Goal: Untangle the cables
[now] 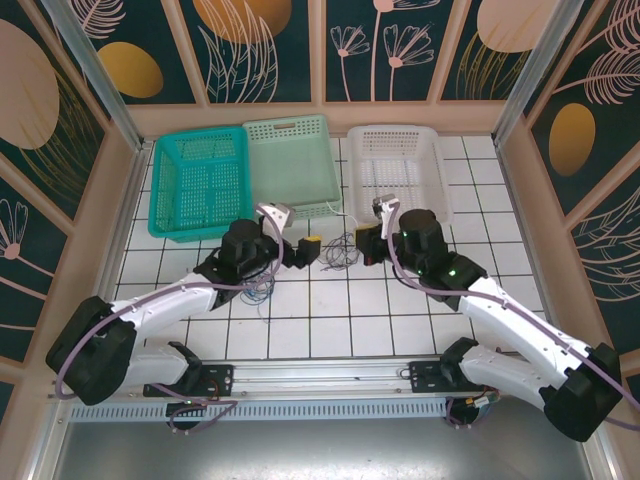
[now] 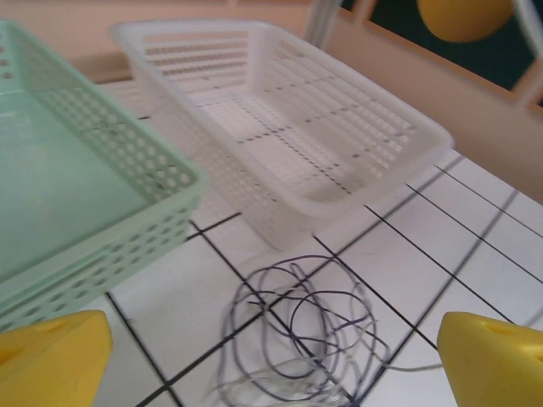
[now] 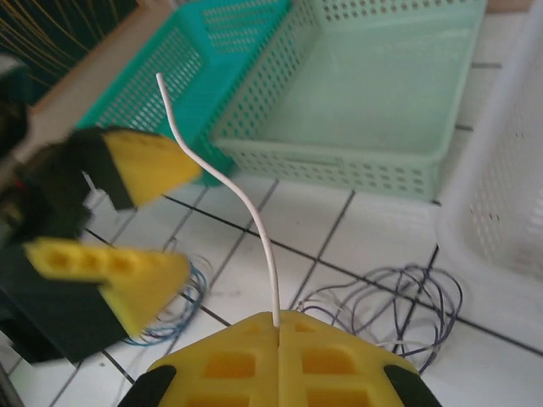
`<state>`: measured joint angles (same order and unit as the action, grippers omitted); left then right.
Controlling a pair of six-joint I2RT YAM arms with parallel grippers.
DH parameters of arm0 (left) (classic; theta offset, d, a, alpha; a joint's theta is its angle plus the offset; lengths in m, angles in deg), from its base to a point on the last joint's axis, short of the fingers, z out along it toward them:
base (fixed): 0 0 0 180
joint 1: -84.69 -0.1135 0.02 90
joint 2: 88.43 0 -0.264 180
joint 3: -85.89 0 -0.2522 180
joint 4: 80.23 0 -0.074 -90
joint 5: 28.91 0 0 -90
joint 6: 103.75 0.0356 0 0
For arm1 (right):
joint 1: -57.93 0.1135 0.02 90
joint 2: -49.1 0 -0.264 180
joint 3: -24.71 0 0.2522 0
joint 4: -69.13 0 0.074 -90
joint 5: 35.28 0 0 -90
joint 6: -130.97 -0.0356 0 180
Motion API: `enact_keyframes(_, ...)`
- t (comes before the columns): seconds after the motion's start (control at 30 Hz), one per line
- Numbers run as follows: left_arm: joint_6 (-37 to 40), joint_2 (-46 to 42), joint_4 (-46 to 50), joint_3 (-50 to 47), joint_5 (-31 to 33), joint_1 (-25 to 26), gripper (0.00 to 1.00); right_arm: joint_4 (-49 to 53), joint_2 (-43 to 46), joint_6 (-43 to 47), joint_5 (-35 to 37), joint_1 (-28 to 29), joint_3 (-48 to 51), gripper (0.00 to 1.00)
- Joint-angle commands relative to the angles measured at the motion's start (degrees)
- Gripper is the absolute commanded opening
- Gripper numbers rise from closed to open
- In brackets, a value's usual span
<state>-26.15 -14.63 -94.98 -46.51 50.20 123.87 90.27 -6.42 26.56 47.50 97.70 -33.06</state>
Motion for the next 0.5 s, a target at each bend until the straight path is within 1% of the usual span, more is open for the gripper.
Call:
enact_keyframes(0.0,4.08,1.99,-0.16,3.07,-4.04,2.72,0.97,2.17,-0.44,1.52,-1.48,0.57,-3.51,0.0)
enact_keyframes(0.13,5.46,5.22,-1.07,5.53,-6.56,5.92,0.96,1.57,-1.25,0.97,-2.07,0.75,-5.76,0.0)
enact_keyframes(0.27,5.61,8.72,-2.6,7.91,-9.2,7.99,0.95,0.29,-1.41,0.79,-3.23,0.85,-6.68,0.0)
enact_keyframes(0.4,5.99,11.85,-2.77,10.24,-10.02,10.06,0.89,0.43,-1.97,0.51,-2.17,0.86,-6.71,0.0)
enact_keyframes(0.47,5.73,13.18,-2.53,11.19,-9.13,10.46,0.82,0.01,-2.13,0.32,-3.05,0.84,-6.76,0.0)
